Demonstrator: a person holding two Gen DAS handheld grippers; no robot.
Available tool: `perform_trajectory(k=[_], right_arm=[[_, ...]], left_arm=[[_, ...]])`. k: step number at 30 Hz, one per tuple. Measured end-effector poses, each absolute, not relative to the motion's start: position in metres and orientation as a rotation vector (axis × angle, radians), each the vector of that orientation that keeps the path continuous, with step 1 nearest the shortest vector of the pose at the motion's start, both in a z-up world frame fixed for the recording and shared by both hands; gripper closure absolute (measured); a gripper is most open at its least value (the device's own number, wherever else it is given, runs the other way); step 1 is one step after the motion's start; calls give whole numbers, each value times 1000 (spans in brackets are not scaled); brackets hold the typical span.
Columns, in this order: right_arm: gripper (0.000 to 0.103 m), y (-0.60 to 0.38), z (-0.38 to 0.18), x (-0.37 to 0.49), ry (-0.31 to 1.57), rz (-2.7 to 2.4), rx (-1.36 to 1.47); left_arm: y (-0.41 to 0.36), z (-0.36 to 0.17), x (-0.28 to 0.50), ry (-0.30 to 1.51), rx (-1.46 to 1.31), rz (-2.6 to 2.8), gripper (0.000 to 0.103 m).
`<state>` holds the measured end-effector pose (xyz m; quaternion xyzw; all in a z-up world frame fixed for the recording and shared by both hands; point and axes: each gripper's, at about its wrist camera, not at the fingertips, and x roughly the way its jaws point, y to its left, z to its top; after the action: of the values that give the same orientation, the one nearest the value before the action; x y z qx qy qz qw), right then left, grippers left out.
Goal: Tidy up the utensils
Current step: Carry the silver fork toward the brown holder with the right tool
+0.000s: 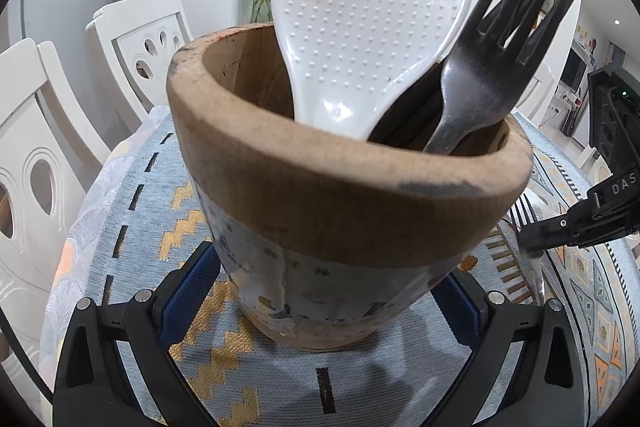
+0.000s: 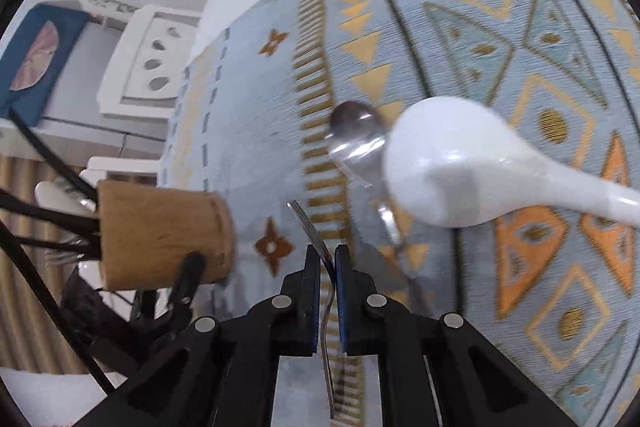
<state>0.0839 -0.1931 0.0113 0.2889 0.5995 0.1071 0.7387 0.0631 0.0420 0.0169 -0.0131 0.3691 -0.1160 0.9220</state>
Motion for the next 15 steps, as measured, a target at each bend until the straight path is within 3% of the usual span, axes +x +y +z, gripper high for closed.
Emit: perform_trajectory(k=[15], right_arm=[[96,-136,57,64,1102,513,518]], left_arm=[[41,18,62,757,-23,-236,2]])
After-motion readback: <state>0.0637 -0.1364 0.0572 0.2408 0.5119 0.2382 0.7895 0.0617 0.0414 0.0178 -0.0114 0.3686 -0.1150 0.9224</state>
